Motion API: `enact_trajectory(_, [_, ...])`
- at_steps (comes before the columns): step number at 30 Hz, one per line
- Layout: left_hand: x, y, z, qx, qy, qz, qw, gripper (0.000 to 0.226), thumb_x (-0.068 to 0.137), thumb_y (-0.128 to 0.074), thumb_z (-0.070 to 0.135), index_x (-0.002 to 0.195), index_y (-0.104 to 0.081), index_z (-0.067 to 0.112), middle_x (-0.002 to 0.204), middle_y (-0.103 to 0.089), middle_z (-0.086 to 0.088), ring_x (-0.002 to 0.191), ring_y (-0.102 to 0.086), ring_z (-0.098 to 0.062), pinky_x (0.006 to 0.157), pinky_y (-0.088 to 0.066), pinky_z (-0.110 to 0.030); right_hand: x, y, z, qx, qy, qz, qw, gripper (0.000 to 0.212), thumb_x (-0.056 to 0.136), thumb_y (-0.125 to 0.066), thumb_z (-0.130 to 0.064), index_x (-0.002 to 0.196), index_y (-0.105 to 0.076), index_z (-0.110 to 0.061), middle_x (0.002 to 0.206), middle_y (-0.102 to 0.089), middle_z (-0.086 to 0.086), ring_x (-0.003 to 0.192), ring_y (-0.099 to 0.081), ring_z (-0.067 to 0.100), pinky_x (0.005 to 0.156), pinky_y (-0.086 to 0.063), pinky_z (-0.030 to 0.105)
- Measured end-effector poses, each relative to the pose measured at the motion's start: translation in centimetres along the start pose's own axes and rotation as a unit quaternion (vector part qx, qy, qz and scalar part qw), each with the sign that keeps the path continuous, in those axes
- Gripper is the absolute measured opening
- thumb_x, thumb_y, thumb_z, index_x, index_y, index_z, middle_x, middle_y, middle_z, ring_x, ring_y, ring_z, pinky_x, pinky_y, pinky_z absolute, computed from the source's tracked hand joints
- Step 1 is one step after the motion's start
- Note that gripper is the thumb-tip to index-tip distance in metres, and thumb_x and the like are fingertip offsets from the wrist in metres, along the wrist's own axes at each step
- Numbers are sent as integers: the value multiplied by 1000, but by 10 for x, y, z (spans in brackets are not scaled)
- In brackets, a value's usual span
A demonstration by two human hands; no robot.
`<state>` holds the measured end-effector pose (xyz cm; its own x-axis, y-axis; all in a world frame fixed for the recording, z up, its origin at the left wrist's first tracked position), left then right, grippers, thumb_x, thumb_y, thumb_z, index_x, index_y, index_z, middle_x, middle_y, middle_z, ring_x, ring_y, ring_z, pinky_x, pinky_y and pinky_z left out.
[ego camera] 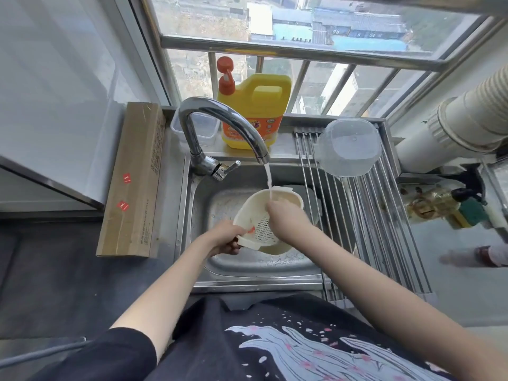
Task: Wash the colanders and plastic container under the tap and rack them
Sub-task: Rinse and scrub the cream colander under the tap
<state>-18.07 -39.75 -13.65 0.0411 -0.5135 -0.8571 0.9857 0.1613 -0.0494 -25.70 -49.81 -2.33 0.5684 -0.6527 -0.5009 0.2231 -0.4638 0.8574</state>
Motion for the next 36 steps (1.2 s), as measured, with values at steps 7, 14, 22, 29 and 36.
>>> enact_trajectory(7, [0,-34,-3,-125,-55,-18,990,18,96,-40,2,108,-48,13,61,-48,-3,35,-36,-5,40,-41,-20,1,-22,28,327,-154,-34,932,49,93,-38,-2,141,-38,-8,128,-56,13,112,-56,26,84,-46,32])
enact_trajectory(14, [3,-51,10,-240,-91,-32,966,17,97,-49,9,113,-51,13,68,-59,0,40,-39,-3,44,-44,-18,-47,32,64,169,-176,198,949,56,87,-53,-46,129,-27,-20,115,-52,9,92,-60,31,62,-47,35])
enact_trajectory(22, [-6,-28,-1,-153,-30,-46,987,29,100,-43,36,123,-43,19,110,-65,-13,84,-70,-26,75,-59,-35,-14,-7,99,288,-219,96,927,54,83,-42,-7,136,-39,-19,105,-64,11,88,-62,30,67,-55,39])
enact_trajectory(29, [-7,14,13,-110,-69,16,991,27,100,-46,31,122,-42,15,106,-63,-13,80,-68,-23,71,-59,-31,-8,-12,100,281,-199,115,932,52,85,-40,-4,132,-42,-28,102,-66,7,79,-59,23,49,-40,25])
enact_trajectory(36, [-2,10,33,-29,-69,8,997,29,92,-58,32,116,-53,15,107,-67,-10,80,-71,-24,71,-60,-35,-5,-1,81,224,-137,113,958,65,87,-37,-8,138,-39,-48,88,-67,-2,69,-61,19,54,-54,36])
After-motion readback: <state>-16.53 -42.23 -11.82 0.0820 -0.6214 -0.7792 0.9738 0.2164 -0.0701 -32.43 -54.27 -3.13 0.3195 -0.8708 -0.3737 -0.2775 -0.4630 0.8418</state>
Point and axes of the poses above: each hand's wrist, its own x-axis towards the middle knuckle, its own y-axis out of the back of the hand, z = x × y, the point moved 10 cm from there along x, towards the middle knuckle
